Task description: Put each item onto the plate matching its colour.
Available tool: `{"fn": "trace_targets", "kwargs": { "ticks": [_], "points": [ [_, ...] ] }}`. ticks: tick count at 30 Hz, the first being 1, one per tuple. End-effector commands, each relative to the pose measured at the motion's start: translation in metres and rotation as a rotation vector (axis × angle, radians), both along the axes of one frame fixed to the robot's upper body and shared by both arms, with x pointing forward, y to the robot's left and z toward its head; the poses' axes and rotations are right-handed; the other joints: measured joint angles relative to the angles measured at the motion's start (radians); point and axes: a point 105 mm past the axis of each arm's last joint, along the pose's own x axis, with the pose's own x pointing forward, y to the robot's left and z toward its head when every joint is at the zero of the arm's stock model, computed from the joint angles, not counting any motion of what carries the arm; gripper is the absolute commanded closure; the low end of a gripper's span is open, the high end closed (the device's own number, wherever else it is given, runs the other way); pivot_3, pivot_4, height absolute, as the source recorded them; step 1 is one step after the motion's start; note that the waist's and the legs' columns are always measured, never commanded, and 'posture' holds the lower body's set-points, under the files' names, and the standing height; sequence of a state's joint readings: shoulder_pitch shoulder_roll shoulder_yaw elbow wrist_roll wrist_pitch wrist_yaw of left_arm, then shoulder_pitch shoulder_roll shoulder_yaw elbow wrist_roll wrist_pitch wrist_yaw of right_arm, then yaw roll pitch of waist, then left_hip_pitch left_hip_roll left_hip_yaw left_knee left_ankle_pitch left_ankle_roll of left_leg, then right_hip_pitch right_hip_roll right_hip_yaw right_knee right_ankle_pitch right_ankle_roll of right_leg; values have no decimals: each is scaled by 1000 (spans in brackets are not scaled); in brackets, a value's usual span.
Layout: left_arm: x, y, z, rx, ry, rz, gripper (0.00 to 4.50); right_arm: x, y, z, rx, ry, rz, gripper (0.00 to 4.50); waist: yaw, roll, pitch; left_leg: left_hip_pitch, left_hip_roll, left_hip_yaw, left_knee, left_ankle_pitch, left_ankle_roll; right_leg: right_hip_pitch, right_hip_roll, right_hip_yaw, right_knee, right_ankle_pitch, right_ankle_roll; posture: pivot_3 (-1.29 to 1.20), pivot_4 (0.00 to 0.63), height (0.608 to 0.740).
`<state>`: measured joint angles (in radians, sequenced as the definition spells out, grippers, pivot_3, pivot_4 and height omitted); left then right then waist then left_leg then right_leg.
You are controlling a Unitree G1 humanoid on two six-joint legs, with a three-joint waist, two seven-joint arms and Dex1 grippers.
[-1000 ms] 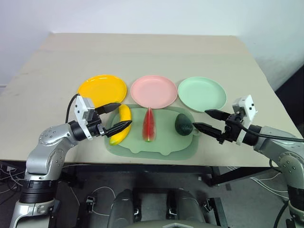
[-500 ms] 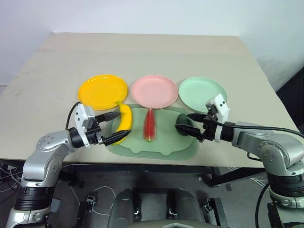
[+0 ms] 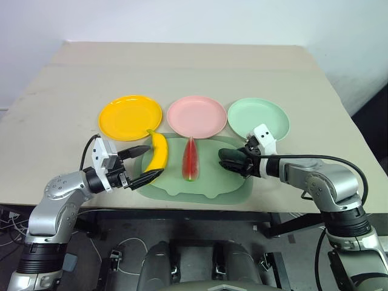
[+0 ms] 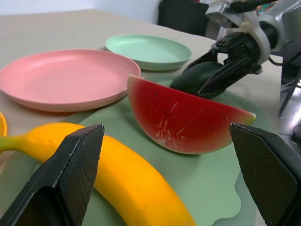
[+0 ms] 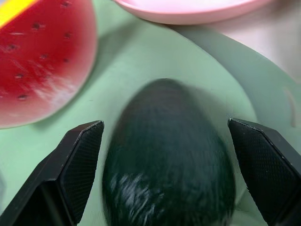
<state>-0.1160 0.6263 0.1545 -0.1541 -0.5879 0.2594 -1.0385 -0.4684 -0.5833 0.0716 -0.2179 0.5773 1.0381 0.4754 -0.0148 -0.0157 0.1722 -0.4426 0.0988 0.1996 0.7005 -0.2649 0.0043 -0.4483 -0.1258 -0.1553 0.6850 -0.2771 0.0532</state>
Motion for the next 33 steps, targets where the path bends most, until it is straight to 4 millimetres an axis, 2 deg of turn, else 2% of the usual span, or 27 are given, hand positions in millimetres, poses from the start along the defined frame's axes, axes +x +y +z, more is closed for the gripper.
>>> {"fn": "trace_targets", "kwargs": {
  "ticks": [1,3,6,9,11,13,16,20,25,28,33],
  "points": [
    [0,9,6,0,-45,37,33,3,4,11,4,-54,17,0,0,0,0,0,0,0,0,0,0,0,0,0,0,0,0,0,150,695],
    [0,11,5,2,-46,40,33,4,3,11,-3,-64,20,0,0,0,0,0,0,0,0,0,0,0,0,0,0,0,0,0,150,695],
    [0,14,4,6,-45,43,0,2,5,14,-5,-80,45,556,1,0,0,0,0,0,0,0,0,0,0,0,0,0,0,0,150,695],
    [0,16,4,10,-49,53,0,1,5,16,-22,-101,59,1467,0,0,0,0,0,0,0,0,0,-1,0,0,0,0,0,0,150,695],
    [-1,16,4,10,-50,55,0,1,6,26,-8,-130,80,1482,0,0,0,0,0,0,0,0,0,-1,0,0,0,0,0,0,150,695],
    [-1,15,4,10,-50,56,0,5,7,45,37,-180,89,1482,0,0,0,0,0,0,0,0,0,-1,0,0,0,0,0,0,150,695],
    [-2,14,6,7,-51,60,0,27,2,73,74,-271,22,1482,-5,1,0,-1,0,1,0,0,0,-1,0,1,0,0,0,0,150,695],
    [-1,15,6,4,-53,66,0,84,-30,89,1,-378,-196,1482,-5,1,0,-1,0,3,0,0,0,-2,0,1,0,0,-1,0,150,695],
    [-2,18,6,6,-55,74,0,124,-54,78,-67,-379,-315,1482,-3,1,0,-2,0,8,-1,0,0,-5,0,2,1,0,0,0,150,695],
    [-2,19,6,9,-58,81,0,135,-64,65,-137,-372,-358,1482,-8,1,0,-2,0,13,-1,0,0,-9,0,6,3,0,0,0,150,695],
    [-4,21,6,12,-62,93,0,139,-70,52,-201,-360,-368,1482,-26,1,1,-2,1,15,-1,0,0,-11,0,8,5,0,0,0,150,695]
  ]
}}
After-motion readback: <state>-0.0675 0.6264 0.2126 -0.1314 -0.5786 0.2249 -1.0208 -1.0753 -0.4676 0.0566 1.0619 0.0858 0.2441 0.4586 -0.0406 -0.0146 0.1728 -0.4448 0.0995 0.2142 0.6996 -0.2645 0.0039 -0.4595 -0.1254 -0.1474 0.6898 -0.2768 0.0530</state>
